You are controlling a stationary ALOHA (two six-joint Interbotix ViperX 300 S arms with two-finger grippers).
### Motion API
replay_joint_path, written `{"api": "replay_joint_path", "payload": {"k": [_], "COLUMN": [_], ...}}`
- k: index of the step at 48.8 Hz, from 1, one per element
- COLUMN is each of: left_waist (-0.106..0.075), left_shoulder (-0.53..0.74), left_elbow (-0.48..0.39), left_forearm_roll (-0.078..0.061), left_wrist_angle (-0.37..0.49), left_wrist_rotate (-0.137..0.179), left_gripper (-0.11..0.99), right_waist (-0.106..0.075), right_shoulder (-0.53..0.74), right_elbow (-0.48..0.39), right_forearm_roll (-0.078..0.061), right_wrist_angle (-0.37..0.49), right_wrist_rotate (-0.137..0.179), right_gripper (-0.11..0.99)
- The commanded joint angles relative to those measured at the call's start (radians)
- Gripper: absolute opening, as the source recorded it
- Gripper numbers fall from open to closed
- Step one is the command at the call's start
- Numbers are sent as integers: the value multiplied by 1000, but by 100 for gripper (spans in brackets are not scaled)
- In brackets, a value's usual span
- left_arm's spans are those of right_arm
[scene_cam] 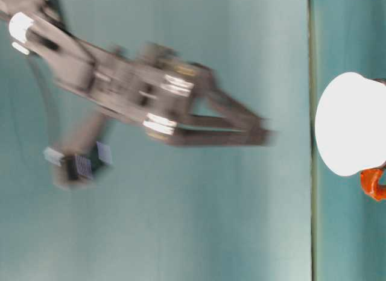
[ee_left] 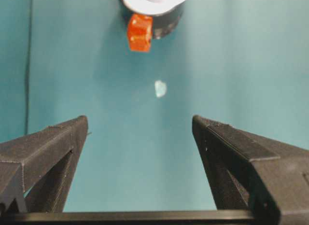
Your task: Put the paper cup into the moved red handle cup holder.
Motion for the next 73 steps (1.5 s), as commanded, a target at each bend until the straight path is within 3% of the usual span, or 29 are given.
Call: {"api": "replay_joint_path", "payload": {"k": [1,7,17,34,53,73], "left_waist": [-2,-2,-2,-2,-8,-9], "left_shoulder": [-9,-11,-12,-21,-31,-31], "left_elbow": [-11,-11,-9,-8,-2,-2], "left_forearm_roll": [3,3,2,3,3,2], "left_wrist_angle": [-3,-3,-3,-3,-3,-3], "left_wrist_rotate": [-2,-2,-3,-5,-5,-5], "left_gripper": [96,96,96,96,96,96], "right_waist": [9,18,31,32,32,32], "right_shoulder": [-91,-155,-256,-410,-500,-515], "right_elbow": [18,72,192,348,437,449], "right_forearm_roll": [-2,-3,-25,-25,-25,-25], "right_wrist_angle": [-21,-60,-161,-319,-313,-328], "right_wrist_rotate": [-11,-12,-9,-9,-5,-6], "right_gripper": [83,83,83,83,83,83]}}
